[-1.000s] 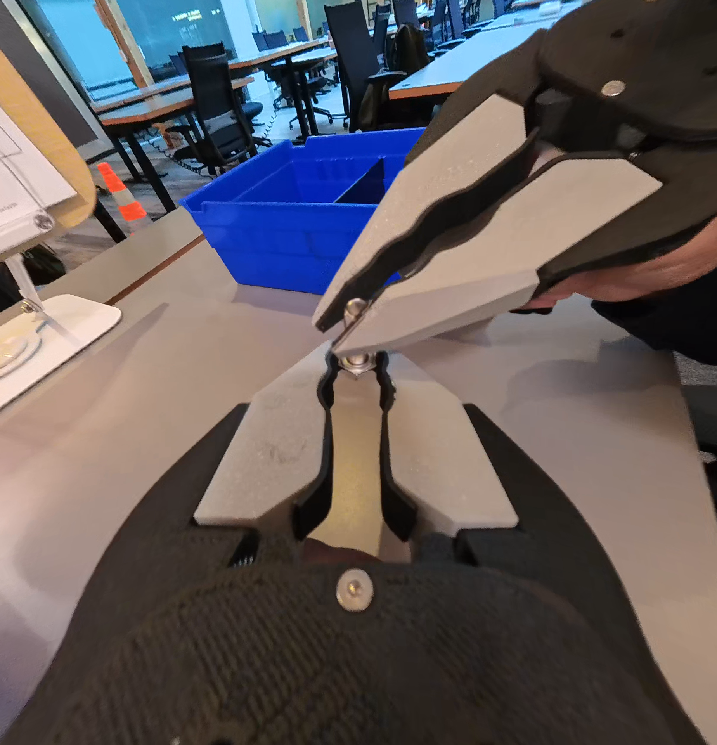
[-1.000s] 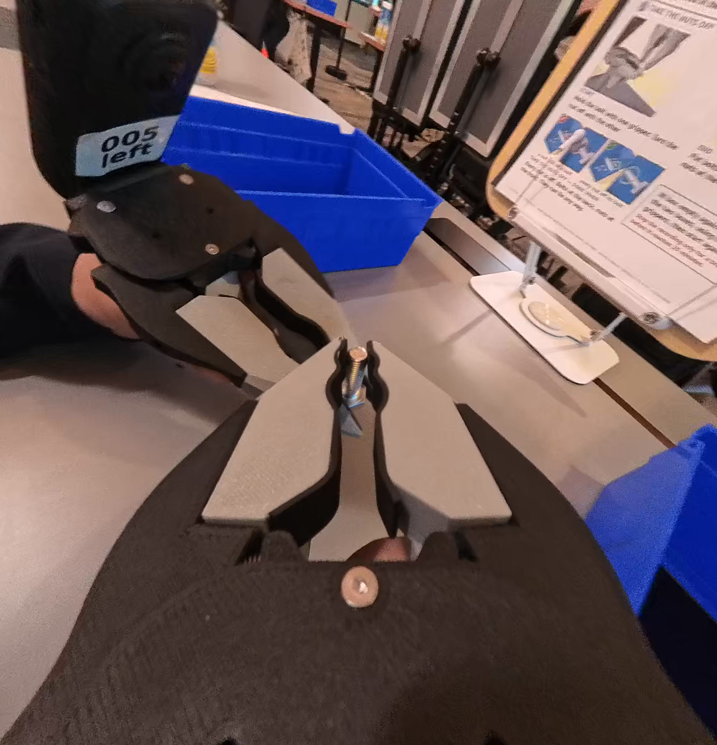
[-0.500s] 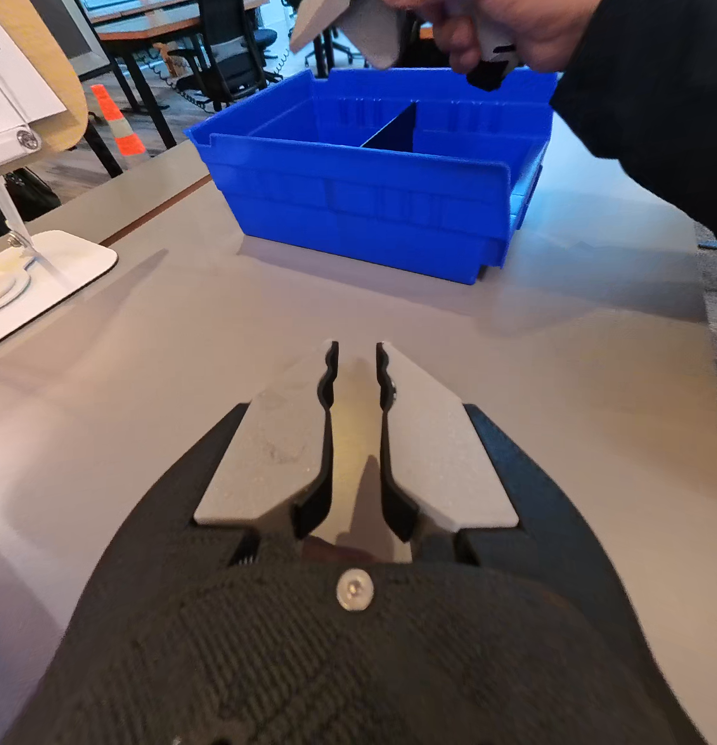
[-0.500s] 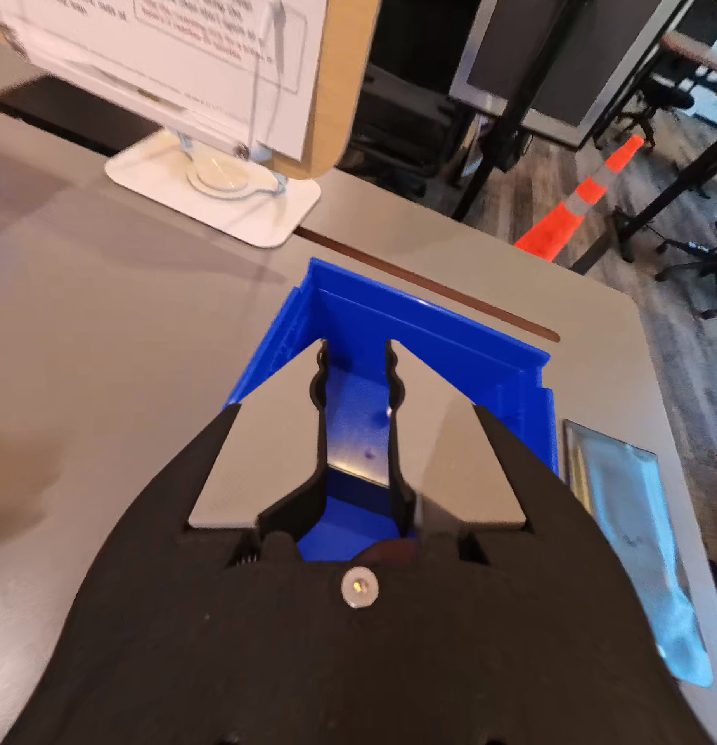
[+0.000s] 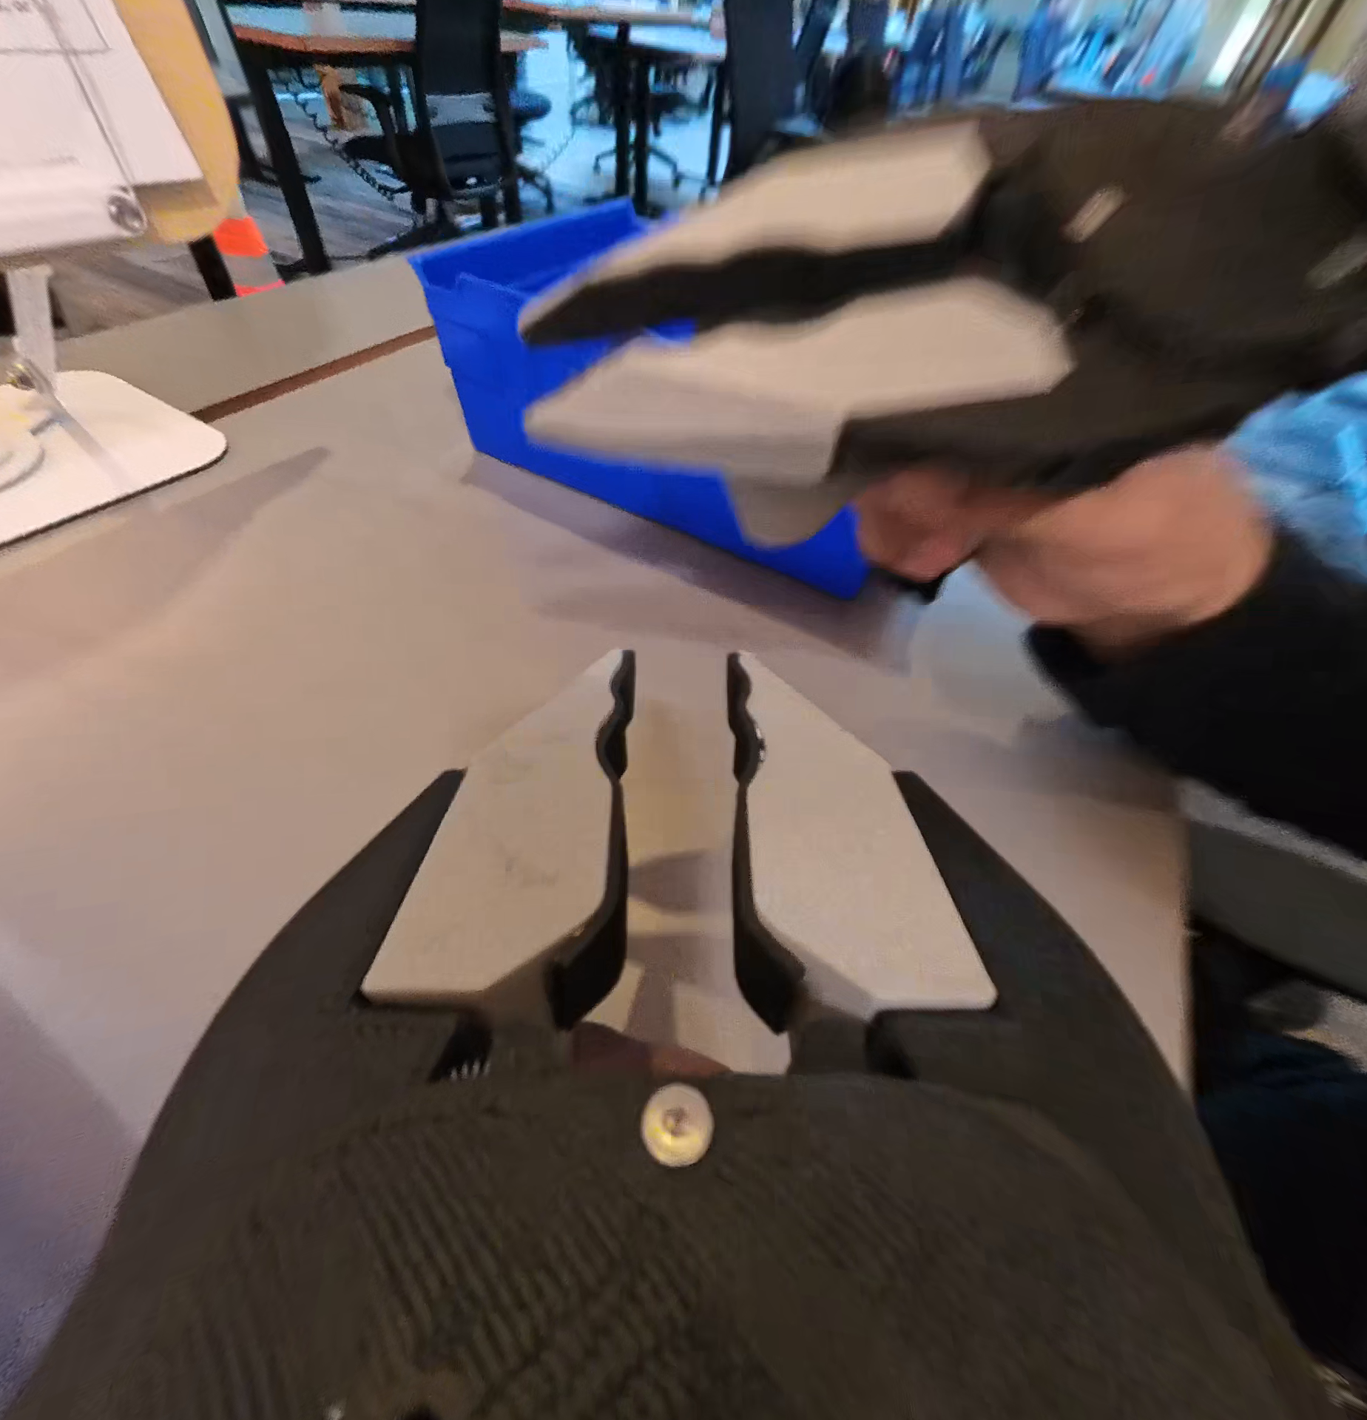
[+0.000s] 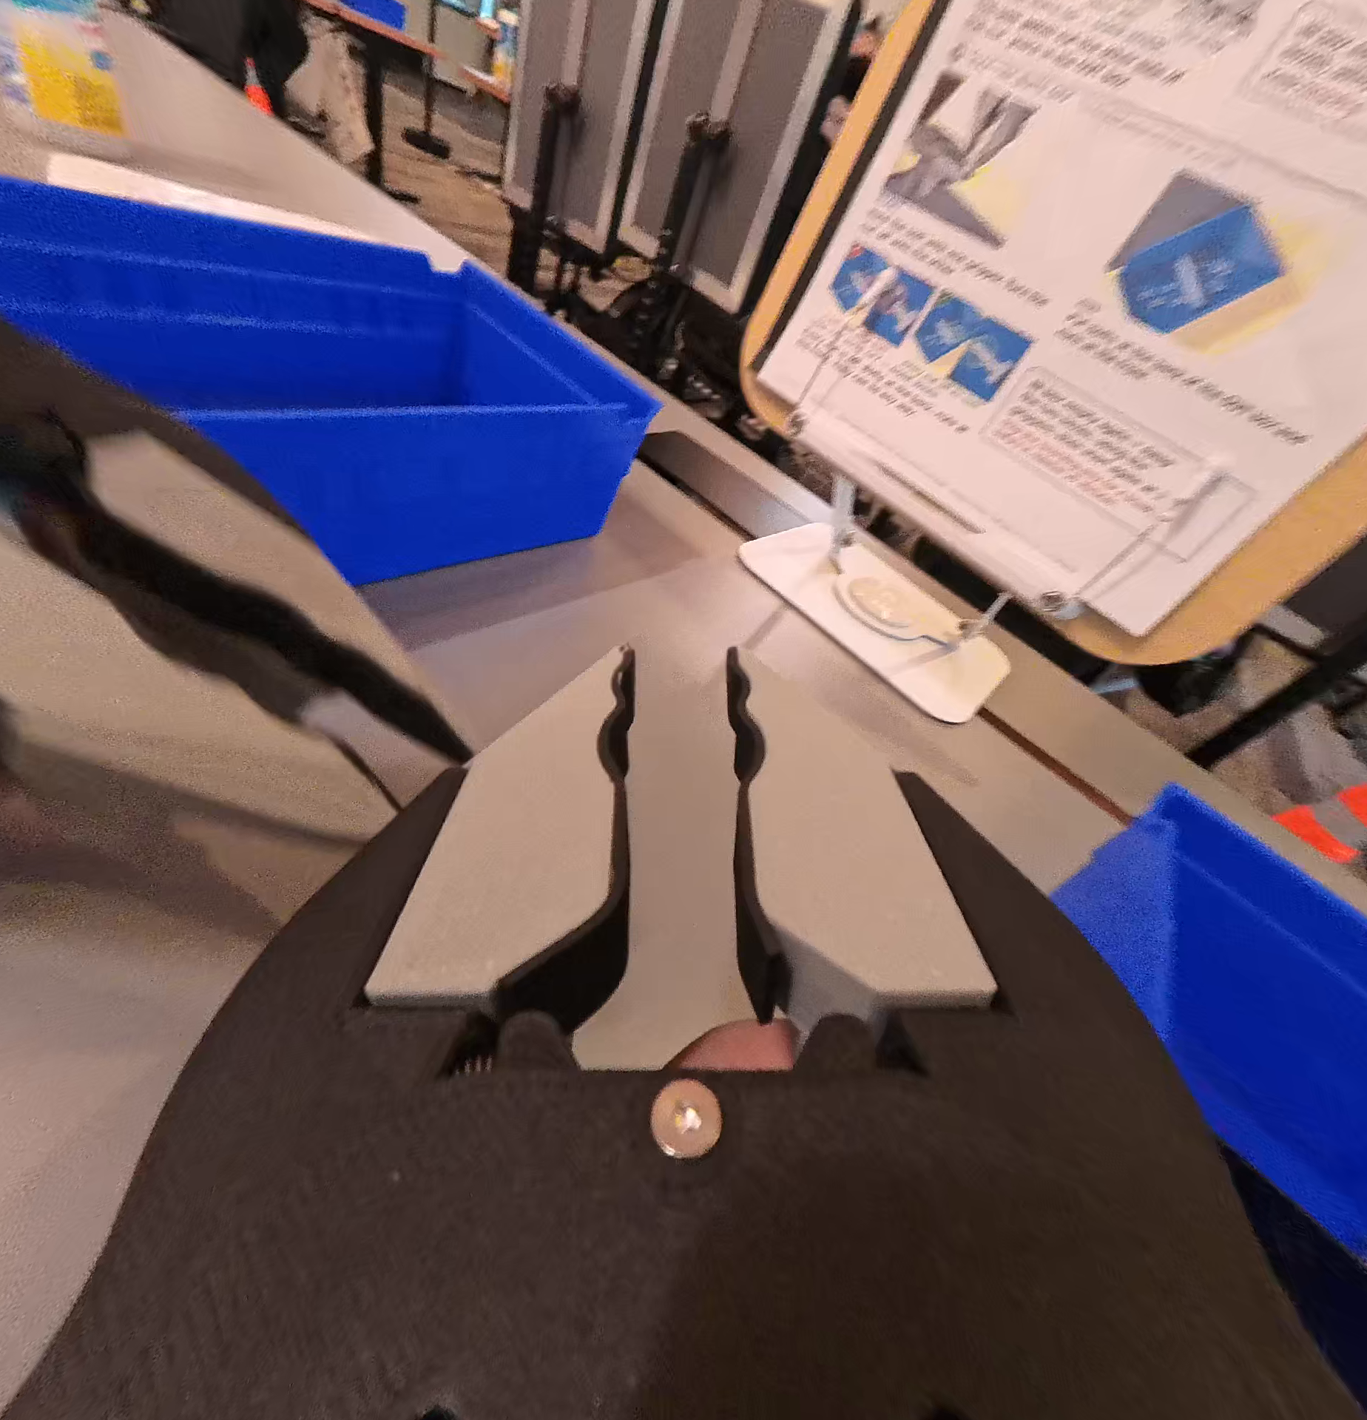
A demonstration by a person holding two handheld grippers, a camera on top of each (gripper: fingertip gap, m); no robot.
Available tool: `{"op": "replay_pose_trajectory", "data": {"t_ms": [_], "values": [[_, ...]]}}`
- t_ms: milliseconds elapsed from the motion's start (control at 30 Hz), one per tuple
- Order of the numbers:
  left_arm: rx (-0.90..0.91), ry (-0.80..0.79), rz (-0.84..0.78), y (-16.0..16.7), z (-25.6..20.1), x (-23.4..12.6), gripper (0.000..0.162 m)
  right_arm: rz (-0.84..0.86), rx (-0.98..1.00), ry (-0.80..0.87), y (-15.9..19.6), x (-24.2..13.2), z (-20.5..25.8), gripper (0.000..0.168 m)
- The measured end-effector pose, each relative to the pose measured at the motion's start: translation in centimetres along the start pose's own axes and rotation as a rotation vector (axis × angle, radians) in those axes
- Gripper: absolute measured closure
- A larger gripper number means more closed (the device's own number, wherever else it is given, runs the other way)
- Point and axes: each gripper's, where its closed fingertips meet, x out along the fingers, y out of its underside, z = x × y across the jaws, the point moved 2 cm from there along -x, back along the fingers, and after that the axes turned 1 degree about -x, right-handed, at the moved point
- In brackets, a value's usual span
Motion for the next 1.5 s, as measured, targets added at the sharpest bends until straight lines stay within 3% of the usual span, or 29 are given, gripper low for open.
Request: {"op": "replay_pose_trajectory", "data": {"t_ms": [100,200,333,433,633,800,1000,1100,1200,1367,1500], "values": [[-0.024,-0.026,-0.083,-2.4,0.8,-5.5,0.141,0.022,0.001,-0.069,1.9,1.3,1.5,0.148],[-0.061,-0.121,-0.124,-5.1,4.5,-12.2,0.155,0.047,-0.007,-0.101,3.0,1.7,2.1,0.148],[-0.025,-0.336,0.106,-3.7,12.9,-17.0,0.141,0.056,0.007,-0.136,3.3,1.8,2.7,0.147],[-0.07,-0.359,0.344,0.5,17.8,-16.4,0.131,0.051,0.006,-0.143,3.4,1.9,2.9,0.147],[-0.085,-0.324,0.629,7.4,21.9,-13.5,0.143,0.065,0.028,-0.142,4.1,2.1,2.6,0.147],[-0.129,-0.284,0.734,10.0,22.7,-13.2,0.148,0.057,0.043,-0.152,3.9,2.0,2.5,0.147],[-0.109,-0.309,0.728,9.8,23.4,-13.3,0.154,0.039,0.017,-0.155,3.4,1.7,2.8,0.147],[-0.084,-0.39,0.62,7.5,23.8,-14.3,0.154,0.026,0.03,-0.168,3.1,1.5,2.9,0.147],[-0.053,-0.483,0.382,2.0,23.0,-15.6,0.154,-0.003,0.052,-0.181,2.4,1.2,2.9,0.148],[0.075,-0.383,0.003,-7.4,13.6,-14.4,0.154,-0.084,0.102,-0.249,0.8,0.2,3.4,0.151],[0.174,-0.298,-0.076,-8.1,6.7,-9.4,0.155,-0.19,0.211,-0.344,-0.8,-1.2,3.1,0.151]]}}
